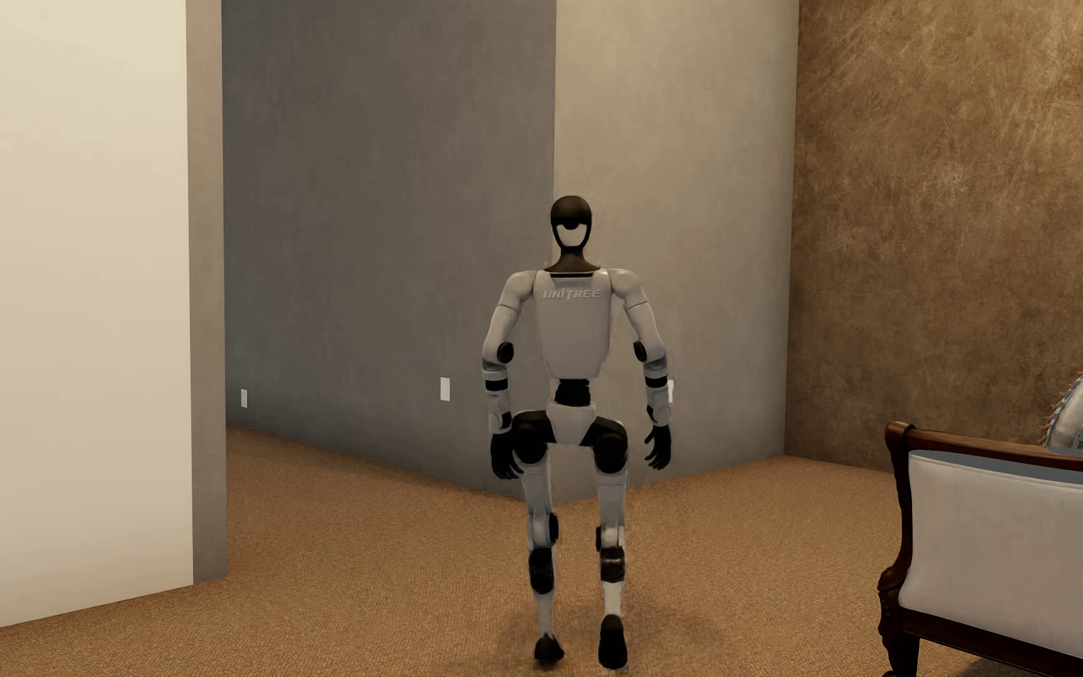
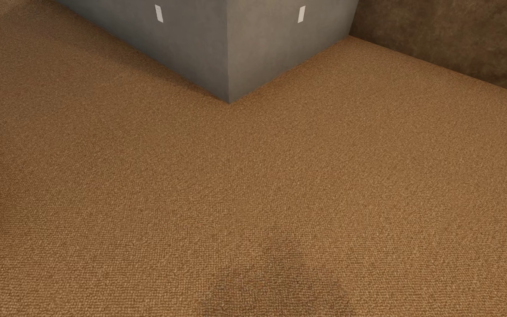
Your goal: Circle the corner
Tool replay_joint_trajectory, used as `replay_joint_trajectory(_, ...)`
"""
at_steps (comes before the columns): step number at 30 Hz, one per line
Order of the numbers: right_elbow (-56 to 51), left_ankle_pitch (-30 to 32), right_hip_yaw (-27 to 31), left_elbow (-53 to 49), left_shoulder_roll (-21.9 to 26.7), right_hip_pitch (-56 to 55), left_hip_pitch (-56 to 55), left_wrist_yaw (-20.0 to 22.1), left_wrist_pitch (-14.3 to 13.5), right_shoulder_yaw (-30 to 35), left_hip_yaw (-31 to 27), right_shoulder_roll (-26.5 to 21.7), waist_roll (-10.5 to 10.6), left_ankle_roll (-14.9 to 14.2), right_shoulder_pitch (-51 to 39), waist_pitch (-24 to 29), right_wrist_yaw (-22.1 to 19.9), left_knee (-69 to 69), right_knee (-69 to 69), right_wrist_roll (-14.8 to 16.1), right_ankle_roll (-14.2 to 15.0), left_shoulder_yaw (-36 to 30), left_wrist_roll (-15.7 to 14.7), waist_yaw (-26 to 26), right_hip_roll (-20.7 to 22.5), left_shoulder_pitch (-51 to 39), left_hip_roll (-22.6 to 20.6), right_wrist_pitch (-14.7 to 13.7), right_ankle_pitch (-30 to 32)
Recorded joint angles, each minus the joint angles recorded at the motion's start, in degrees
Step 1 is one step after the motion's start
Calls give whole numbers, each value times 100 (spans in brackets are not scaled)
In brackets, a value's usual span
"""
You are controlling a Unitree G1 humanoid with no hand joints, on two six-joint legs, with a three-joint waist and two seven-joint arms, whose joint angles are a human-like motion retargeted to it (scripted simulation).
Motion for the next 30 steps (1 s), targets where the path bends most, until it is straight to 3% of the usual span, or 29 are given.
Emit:
replay_joint_trajectory(2,143,-723,0,-27,61,-702,963,0,0,279,0,6,173,0,148,74,0,-327,-1317,0,0,35,0,-660,126,-328,115,0,-383)
replay_joint_trajectory(5,121,-1926,0,-464,121,-1473,1960,0,0,58,0,-88,469,0,495,-107,0,-850,-4332,0,0,608,0,-1225,166,-733,296,0,112)
replay_joint_trajectory(6,156,-2159,0,-662,165,-1696,2244,0,0,-22,0,-100,539,0,573,-179,0,-872,-4628,0,0,821,0,-1363,93,-777,376,0,254)
replay_joint_trajectory(8,268,-2240,0,-793,167,-1911,2651,0,0,20,0,-189,785,0,742,-222,0,-366,-3942,0,0,899,0,-1757,-5,-834,469,0,596)
replay_joint_trajectory(9,356,-1491,0,-966,137,-2080,2513,0,0,-235,0,-134,979,0,799,-256,0,440,-3281,0,0,1317,0,-1850,142,-840,613,0,789)
replay_joint_trajectory(10,608,-206,0,-671,-29,-1847,2208,0,0,-22,0,-156,1154,0,708,-197,0,1645,-2889,0,0,981,0,-1865,199,-790,698,0,596)
replay_joint_trajectory(11,758,673,0,-605,-74,-1628,1687,0,0,13,0,-103,1164,0,624,-151,0,2813,-2696,0,0,847,0,-1642,211,-801,733,0,308)
replay_joint_trajectory(12,817,1001,0,-546,-124,-1266,1097,0,0,47,0,-25,1178,0,553,-102,0,3534,-2752,0,0,600,0,-1382,205,-826,846,0,116)
replay_joint_trajectory(14,621,1004,0,-155,-327,-234,-138,0,0,122,0,89,988,0,501,-46,0,3538,-3282,0,0,496,0,-858,-28,-745,825,0,-73)
replay_joint_trajectory(17,-266,1331,0,-170,-257,1269,-1600,0,0,243,0,5,638,0,573,-99,0,1447,-4119,0,0,298,0,178,-255,-249,860,0,-665)
replay_joint_trajectory(18,-544,943,0,-172,-191,1689,-1978,0,0,181,0,-85,641,0,536,-113,0,664,-4268,0,0,340,0,501,-251,-108,944,0,-825)
replay_joint_trajectory(20,-762,-910,0,39,-108,2279,-2463,0,0,284,0,-315,624,0,304,-179,0,-419,-4346,0,0,339,0,1216,-240,186,1281,0,-1038)
replay_joint_trajectory(21,-732,-1448,0,129,-16,2561,-2528,0,0,310,0,-351,554,0,167,-143,0,-542,-4308,0,0,291,0,1546,-303,356,1518,0,-932)
replay_joint_trajectory(22,-641,-411,0,328,1,2795,-2759,0,0,279,0,-358,447,0,88,-193,0,-355,-4266,0,0,319,0,1736,-421,529,1619,0,-595)
replay_joint_trajectory(23,-585,1095,0,483,18,2875,-3134,0,0,110,0,-317,284,0,90,-254,0,243,-4063,0,0,144,0,1697,-576,615,1492,0,54)
replay_joint_trajectory(24,-425,1502,0,706,10,2661,-3269,0,0,22,0,-219,-8,0,121,-308,0,744,-3530,0,0,-92,0,1569,-774,577,1130,0,1022)
replay_joint_trajectory(25,-191,1237,0,821,12,2363,-3037,0,0,22,0,-167,-15,0,178,-272,0,1042,-2704,0,0,-281,0,1363,-667,476,895,0,1807)
replay_joint_trajectory(26,-58,1016,0,723,21,1704,-2808,0,0,173,0,-155,-49,0,161,-279,0,1214,-1642,0,0,-176,0,1181,-597,409,606,0,1918)
replay_joint_trajectory(27,2,838,0,689,-56,1286,-2208,0,0,294,0,-142,-82,0,121,-128,0,1083,-699,0,0,120,0,907,-617,326,283,0,1350)
replay_joint_trajectory(28,54,587,0,531,-62,653,-1621,0,0,339,0,-115,5,0,162,-50,0,891,-27,0,0,154,0,665,-357,128,78,0,570)
replay_joint_trajectory(30,48,-253,0,-180,5,-680,-414,0,0,486,0,-47,173,0,298,-70,0,264,139,0,0,319,0,47,-69,-226,-146,0,-457)
